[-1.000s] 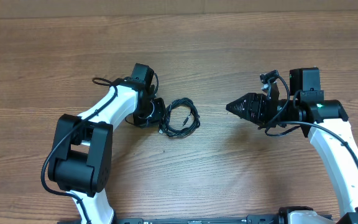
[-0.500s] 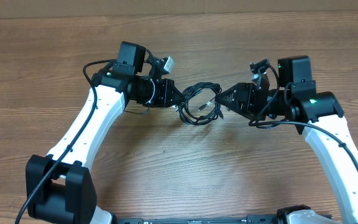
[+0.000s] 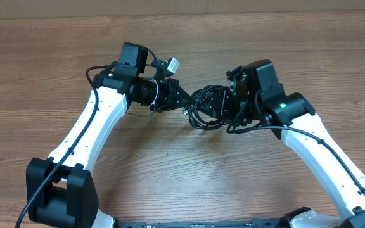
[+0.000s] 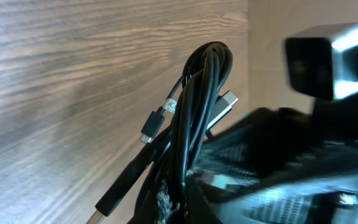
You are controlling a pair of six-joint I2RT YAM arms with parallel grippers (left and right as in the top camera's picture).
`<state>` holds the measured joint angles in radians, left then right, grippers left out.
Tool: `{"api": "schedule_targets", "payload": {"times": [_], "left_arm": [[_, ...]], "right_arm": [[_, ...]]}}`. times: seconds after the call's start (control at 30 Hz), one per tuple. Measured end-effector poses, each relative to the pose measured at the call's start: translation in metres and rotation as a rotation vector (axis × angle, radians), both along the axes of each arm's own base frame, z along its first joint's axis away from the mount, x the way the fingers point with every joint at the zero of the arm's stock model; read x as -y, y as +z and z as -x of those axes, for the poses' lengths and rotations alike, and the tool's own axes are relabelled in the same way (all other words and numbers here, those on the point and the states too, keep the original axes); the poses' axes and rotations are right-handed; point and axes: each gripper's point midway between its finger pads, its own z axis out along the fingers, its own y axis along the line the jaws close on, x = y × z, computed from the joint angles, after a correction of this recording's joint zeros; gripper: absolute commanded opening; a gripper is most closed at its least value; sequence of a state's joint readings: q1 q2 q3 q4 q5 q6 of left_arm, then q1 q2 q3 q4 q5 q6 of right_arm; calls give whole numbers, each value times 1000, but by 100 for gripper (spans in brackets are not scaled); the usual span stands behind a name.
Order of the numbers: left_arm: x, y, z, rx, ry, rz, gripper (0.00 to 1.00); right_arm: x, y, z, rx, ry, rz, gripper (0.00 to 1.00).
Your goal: Untangle cables
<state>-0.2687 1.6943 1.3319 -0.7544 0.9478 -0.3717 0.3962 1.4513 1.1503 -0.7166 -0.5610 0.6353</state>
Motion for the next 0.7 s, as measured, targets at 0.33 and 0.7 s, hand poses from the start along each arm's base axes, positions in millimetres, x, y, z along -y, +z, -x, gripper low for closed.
{"api": "schedule_targets", "payload": {"times": [0.33,0.7], "left_arm": [[14,27,-5,-33,-5,153,4],[27,63,-13,-50,-30,318,4]], "right_arm": [[-6,-19,-2,-51,-5,22,47],[-6,-11,-26,41,-71,23,20]]}}
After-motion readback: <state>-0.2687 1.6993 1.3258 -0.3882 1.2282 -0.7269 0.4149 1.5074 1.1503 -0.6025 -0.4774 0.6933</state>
